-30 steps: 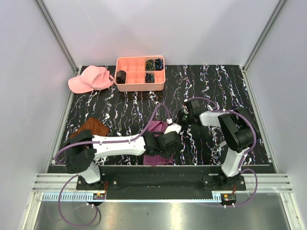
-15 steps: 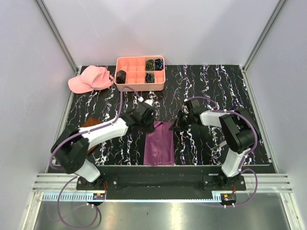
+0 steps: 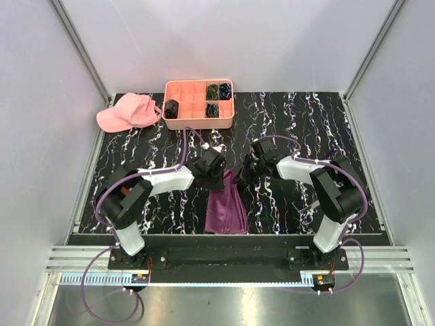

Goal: Fold the napkin into a case and place the utensils inside
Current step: Grasp the top corner of the smaller rectangle folded napkin at the center of the board.

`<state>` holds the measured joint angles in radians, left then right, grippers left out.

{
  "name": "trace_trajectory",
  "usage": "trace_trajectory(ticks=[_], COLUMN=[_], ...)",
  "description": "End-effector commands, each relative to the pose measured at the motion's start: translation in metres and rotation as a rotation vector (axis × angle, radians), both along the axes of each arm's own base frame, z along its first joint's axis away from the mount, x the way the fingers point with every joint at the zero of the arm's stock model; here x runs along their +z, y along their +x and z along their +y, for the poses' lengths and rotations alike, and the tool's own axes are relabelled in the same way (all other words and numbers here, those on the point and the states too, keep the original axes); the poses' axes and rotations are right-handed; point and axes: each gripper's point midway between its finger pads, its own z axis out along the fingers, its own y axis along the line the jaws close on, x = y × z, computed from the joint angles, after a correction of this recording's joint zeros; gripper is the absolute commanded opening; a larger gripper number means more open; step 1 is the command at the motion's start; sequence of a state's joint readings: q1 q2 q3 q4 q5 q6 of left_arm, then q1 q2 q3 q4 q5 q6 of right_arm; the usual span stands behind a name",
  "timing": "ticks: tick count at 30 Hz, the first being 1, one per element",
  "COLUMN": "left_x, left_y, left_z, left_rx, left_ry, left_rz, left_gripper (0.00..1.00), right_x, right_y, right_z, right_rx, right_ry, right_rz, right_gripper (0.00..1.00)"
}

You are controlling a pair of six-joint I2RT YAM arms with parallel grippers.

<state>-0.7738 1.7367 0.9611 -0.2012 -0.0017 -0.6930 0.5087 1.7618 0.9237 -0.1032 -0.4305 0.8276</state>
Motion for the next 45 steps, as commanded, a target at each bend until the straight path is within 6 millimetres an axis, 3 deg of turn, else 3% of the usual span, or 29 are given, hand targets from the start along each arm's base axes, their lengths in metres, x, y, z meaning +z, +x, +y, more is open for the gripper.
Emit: trace_trajectory(ticks=[1, 8, 18, 21, 25, 28, 31, 35, 42, 45], left_x=[-0.008, -0.009, 0.030, 0.037, 0.034, 0.036, 0.046, 0.063, 0.052, 0.029], left_y=[0.000, -0.005, -0.007, -0.007, -0.008, -0.009, -0.006, 0.005, 0.030, 0.037], left_z=[-0.010, -0.012, 0.000, -0.005, -0.008, -0.014, -0.023, -0.038, -0.054, -0.055], left_rx=[-0.008, -0.015, -0.055, -0.073, -0.079, -0.102, -0.121, -0.120, -0.076, -0.056], left_ry=[-0.036, -0.055, -0.044, -0.062, -0.068, -0.089, -0.125, -0.176, -0.162, -0.114], left_rz=[0.021, 0.034, -0.035, -0.037, -0.019, -0.010, -0.027, -0.054, -0.039, -0.007], left_gripper=[0.00, 0.00, 0.00, 0.00, 0.00, 0.00, 0.00, 0.00, 0.00, 0.00], right_x=[0.019, 0.013, 0.010, 0.006, -0.002, -0.008, -0.004, 0.002, 0.011, 0.015], right_y=[0.010, 0.013, 0.012, 0.011, 0.013, 0.019, 0.026, 0.030, 0.034, 0.035], right_z=[0.020, 0.025, -0.009, -0.021, -0.033, -0.035, -0.033, -0.035, -0.036, -0.040], right_rx=[-0.083, -0.183, -0.024, 0.018, 0.039, 0.064, 0.080, 0.070, 0.075, 0.064], right_ry=[0.013, 0.004, -0.208, -0.271, -0.283, -0.291, -0.294, -0.307, -0.309, -0.327], right_rz=[-0.010, 0.051, -0.118, -0.135, -0.132, -0.155, -0.186, -0.214, -0.248, -0.261], right_gripper=[0.00, 0.00, 0.00, 0.11, 0.17, 0.14, 0.03, 0.00, 0.00, 0.00])
